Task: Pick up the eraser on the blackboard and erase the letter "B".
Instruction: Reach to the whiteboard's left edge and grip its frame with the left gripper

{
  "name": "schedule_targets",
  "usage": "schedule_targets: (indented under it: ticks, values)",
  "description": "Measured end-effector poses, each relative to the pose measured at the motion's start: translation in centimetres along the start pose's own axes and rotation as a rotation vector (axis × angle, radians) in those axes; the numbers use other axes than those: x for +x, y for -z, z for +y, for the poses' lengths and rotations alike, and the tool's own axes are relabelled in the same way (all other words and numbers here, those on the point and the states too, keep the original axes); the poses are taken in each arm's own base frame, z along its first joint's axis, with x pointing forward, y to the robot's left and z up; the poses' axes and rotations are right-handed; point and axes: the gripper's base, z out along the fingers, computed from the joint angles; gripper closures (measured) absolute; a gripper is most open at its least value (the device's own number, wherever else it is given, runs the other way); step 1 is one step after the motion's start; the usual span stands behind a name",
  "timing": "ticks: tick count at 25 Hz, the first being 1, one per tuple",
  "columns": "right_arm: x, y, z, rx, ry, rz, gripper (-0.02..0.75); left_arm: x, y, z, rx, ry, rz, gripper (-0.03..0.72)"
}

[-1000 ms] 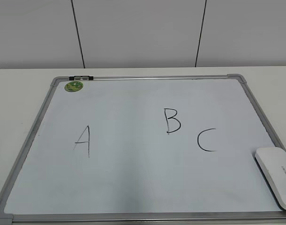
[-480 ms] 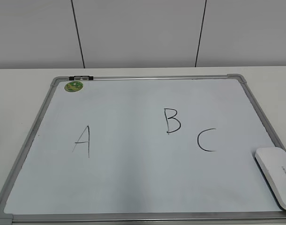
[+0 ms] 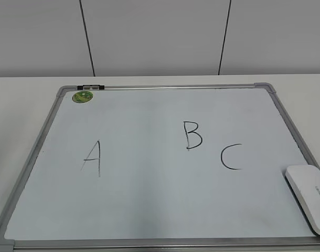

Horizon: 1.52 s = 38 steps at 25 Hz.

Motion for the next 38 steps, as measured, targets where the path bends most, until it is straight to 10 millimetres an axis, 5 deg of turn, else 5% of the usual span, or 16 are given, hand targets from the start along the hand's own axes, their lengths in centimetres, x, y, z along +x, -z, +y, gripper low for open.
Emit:
schedule_targets:
  ticks: [12,21,28,38]
  values:
    - [0.0,0.0,0.0,0.000,0.000,0.000,0.151,-4.6,-11.7,0.2,0.042,0.010,0.269,0.104]
    - [0.0,0.0,0.0,0.000,0.000,0.000,0.151,-5.9,-20.2,0.5,0.054,0.033,0.431,0.228]
    - [0.0,0.0,0.0,0.000,0.000,0.000,0.151,-6.6,-24.6,0.5,0.076,0.053,0.526,0.309]
    - [0.0,0.0,0.0,0.000,0.000,0.000,0.151,-7.0,-27.7,0.7,0.083,0.056,0.574,0.378]
